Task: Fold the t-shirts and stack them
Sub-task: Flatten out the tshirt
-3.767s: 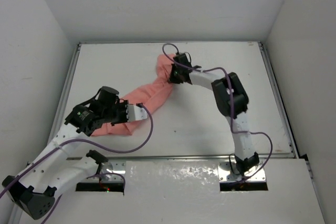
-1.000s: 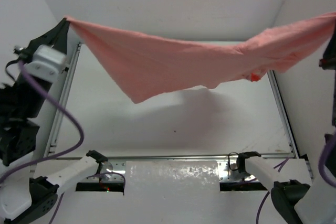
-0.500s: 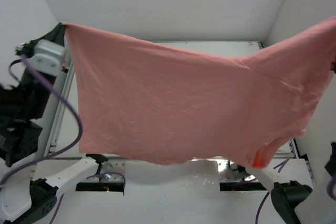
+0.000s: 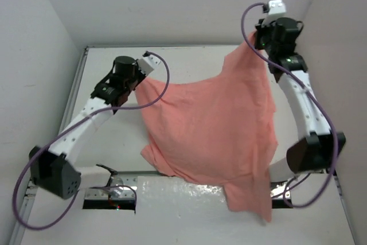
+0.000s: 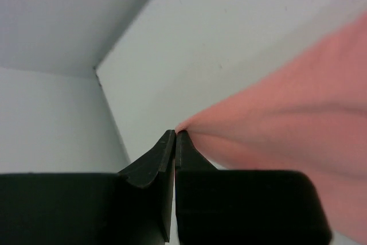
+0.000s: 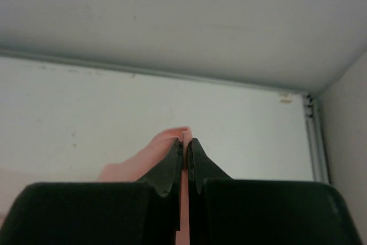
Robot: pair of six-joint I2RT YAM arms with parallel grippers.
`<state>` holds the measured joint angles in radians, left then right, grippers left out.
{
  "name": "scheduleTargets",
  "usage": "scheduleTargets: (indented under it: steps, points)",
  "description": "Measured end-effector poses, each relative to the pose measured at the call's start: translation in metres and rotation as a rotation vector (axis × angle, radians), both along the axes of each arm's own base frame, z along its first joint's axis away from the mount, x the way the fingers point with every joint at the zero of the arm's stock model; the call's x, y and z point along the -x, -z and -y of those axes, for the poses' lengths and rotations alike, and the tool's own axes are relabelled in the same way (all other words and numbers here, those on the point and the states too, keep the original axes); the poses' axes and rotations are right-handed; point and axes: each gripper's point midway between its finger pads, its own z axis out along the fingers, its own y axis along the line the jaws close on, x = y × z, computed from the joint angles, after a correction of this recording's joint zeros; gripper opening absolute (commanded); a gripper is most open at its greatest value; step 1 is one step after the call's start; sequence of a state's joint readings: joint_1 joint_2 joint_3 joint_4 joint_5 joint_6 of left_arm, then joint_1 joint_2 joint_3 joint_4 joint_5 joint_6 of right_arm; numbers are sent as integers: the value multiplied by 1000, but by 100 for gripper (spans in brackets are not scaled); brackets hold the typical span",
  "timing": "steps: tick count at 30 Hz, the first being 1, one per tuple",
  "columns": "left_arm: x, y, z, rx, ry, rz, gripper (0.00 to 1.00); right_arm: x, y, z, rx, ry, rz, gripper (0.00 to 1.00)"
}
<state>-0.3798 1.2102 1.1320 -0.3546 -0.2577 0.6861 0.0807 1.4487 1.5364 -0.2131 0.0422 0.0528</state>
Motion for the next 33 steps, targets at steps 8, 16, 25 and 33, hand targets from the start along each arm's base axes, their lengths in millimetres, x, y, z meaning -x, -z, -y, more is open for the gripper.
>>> scheduleTargets:
  steps: [8, 16, 25, 33]
  points:
    - [-83, 110, -19, -47, -89, -233, 0, -103, 147, -15, -27, -16, -212, 0]
    - [-214, 161, -38, 14, -189, -187, 0, -222, 199, -13, -5, 41, -147, 0]
    - [-283, 193, -57, 104, -282, -132, 4, -246, 254, 12, 32, 176, -131, 0]
    - [-302, 194, -66, 180, -382, -91, 93, -259, 259, 28, -22, 251, -104, 99]
